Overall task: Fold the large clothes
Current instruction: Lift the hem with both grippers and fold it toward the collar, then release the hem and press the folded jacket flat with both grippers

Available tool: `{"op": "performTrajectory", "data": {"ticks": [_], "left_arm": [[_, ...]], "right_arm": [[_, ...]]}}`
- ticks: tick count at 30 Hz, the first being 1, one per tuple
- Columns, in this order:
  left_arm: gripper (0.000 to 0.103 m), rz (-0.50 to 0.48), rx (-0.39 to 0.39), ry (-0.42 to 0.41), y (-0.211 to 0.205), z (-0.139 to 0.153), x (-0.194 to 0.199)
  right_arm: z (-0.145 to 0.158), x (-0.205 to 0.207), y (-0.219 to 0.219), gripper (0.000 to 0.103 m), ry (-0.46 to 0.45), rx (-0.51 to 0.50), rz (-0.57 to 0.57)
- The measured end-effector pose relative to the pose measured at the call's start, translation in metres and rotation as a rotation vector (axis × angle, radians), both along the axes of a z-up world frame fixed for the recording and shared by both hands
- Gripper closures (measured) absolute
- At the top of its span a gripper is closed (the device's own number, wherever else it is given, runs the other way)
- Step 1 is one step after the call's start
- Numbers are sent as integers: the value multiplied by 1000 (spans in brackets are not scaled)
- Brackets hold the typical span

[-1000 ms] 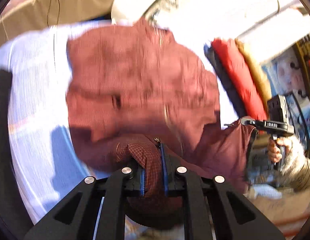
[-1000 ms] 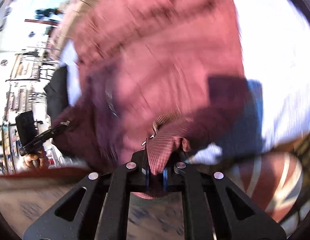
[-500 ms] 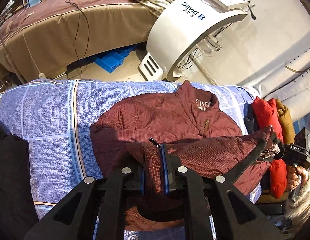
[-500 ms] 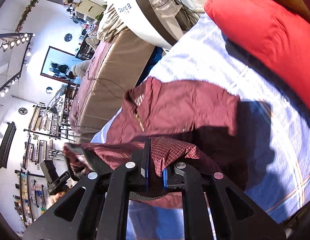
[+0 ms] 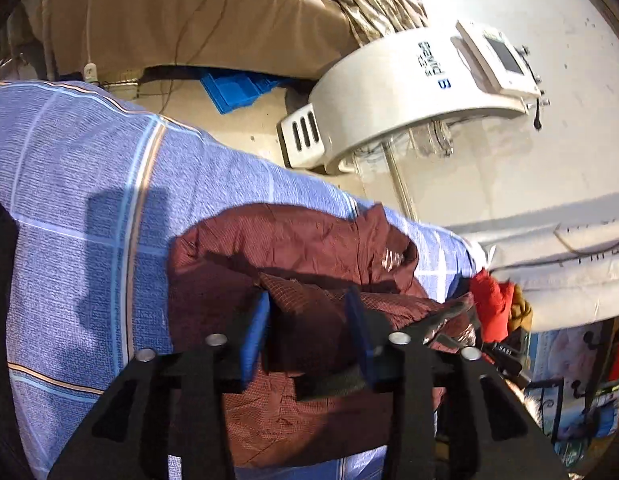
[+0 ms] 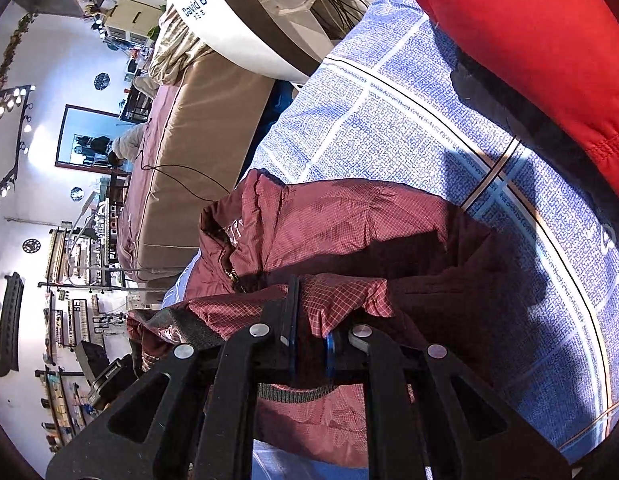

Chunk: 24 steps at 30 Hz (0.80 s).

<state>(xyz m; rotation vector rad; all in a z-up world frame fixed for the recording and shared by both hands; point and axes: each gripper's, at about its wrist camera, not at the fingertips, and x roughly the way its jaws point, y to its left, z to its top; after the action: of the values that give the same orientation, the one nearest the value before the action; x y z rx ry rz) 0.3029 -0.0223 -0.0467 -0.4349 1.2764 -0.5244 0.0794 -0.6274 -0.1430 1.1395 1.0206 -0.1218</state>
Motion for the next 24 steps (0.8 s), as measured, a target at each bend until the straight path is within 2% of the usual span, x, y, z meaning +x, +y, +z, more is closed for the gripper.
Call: {"op": "performTrajectory", "data": {"ticks": [1,2,4,6,9,12,14,15,16,17,18,21,24], "left_arm": [[30,44,21,-43,8,8,1],[28,72,42,-96,15,18,0],[27,56,95,-135,17,25,-3],[27,-31,209,-159,3,24,-15],[26,-246,386,-231,-40,10,-58],[24,-408,470,-277,-77,-12,-111],[24,-458,488,-277,-96,-26,-140],[23,-472,487,-270,-101,-33,-150],[23,-486,489,-264,-108,-39,-160],[23,-496,501,-267,-114,-43,-168],[22,-498,520,-274,-119,-47,-175],[21,-469,560,-267,-129,-54,-179],[20,-428,602,-282,-132,-52,-175]], "right_arm": [[-4,1,-3,92,13,19,-13],[-9,3,-7,92,27,47,-29],[-18,4,-12,88,46,91,-58],[-27,5,-16,84,57,133,-83],[-34,6,-18,77,71,165,-106],[-34,3,-19,72,79,205,-154],[-30,-3,-17,68,70,209,-184],[-25,-6,-14,66,64,188,-187],[-19,-8,-10,58,61,150,-180],[-10,-10,-7,44,59,93,-170],[1,-13,-3,38,61,13,-161],[28,-18,12,34,48,-213,-95],[40,-22,45,29,56,-407,35]]}}
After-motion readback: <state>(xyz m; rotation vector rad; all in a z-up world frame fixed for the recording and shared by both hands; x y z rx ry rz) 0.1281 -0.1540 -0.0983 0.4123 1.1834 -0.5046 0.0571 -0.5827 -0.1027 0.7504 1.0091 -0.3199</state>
